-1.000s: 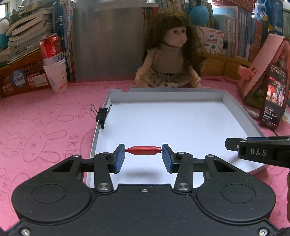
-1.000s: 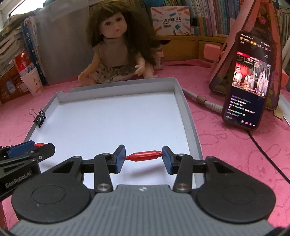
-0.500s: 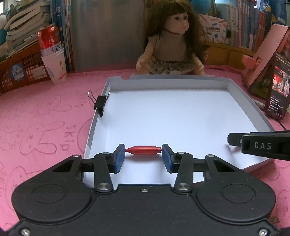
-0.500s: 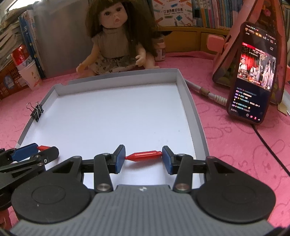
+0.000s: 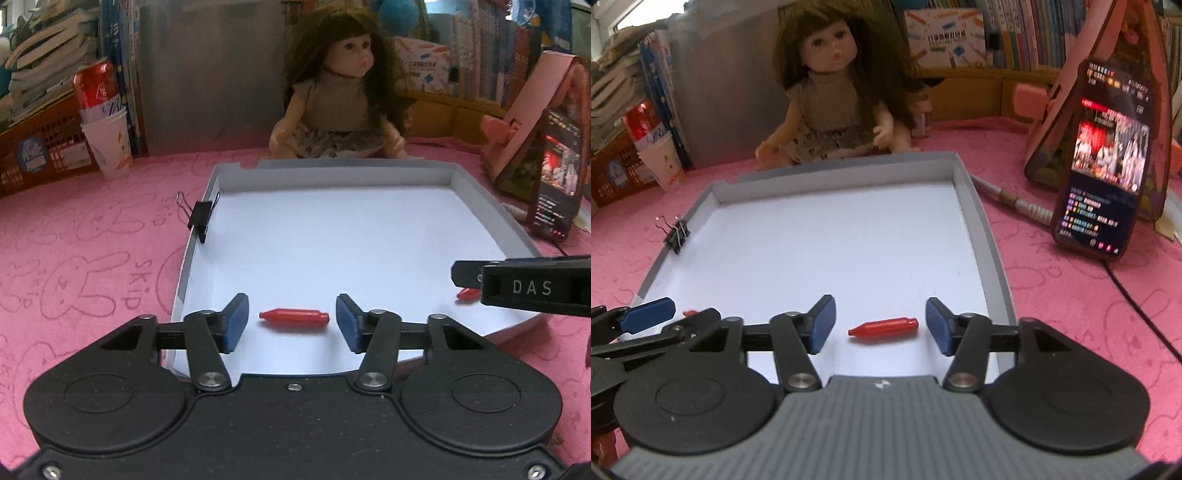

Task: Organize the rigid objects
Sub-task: 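Lower the crayon into the white tray with the left tool while the right tool releases its crayon there, then move both open tools back toward the remaining objects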

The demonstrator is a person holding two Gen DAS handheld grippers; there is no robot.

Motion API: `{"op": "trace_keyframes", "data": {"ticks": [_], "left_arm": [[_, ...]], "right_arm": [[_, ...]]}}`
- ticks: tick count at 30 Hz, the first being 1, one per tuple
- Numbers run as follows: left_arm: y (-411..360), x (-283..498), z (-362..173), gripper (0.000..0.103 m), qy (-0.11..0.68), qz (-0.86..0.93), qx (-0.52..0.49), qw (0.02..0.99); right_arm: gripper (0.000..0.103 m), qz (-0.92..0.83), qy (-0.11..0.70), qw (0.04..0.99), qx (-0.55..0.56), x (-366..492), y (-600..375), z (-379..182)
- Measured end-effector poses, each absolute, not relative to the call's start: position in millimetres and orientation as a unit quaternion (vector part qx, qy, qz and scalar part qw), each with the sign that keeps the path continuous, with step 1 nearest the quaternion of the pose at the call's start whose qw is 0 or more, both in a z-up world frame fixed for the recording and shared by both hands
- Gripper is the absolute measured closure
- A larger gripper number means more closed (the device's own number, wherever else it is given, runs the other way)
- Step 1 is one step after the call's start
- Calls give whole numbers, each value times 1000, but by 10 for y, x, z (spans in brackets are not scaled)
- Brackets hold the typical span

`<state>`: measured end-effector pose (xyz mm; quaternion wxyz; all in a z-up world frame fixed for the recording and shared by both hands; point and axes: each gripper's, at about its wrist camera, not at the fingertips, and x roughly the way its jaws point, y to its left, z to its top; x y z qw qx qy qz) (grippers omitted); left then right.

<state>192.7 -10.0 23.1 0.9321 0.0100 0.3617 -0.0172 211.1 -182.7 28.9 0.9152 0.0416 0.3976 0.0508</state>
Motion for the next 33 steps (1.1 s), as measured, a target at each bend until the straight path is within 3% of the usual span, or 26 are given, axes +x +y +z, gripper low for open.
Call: {"op": "trace_keyframes", "data": {"ticks": [5, 15, 33], "left_arm": [[-87, 1794, 340, 43, 345, -27, 11, 938], [-31, 1281, 458, 32, 311, -54, 22, 949], [67, 551, 337, 28, 307, -66, 8, 949]], "right_arm": [[21, 60, 369, 927, 38, 1985, -1854, 419], [13, 91, 316, 944, 41, 1519, -1928, 582], [3, 120, 263, 957, -6, 675, -1949, 461]]}}
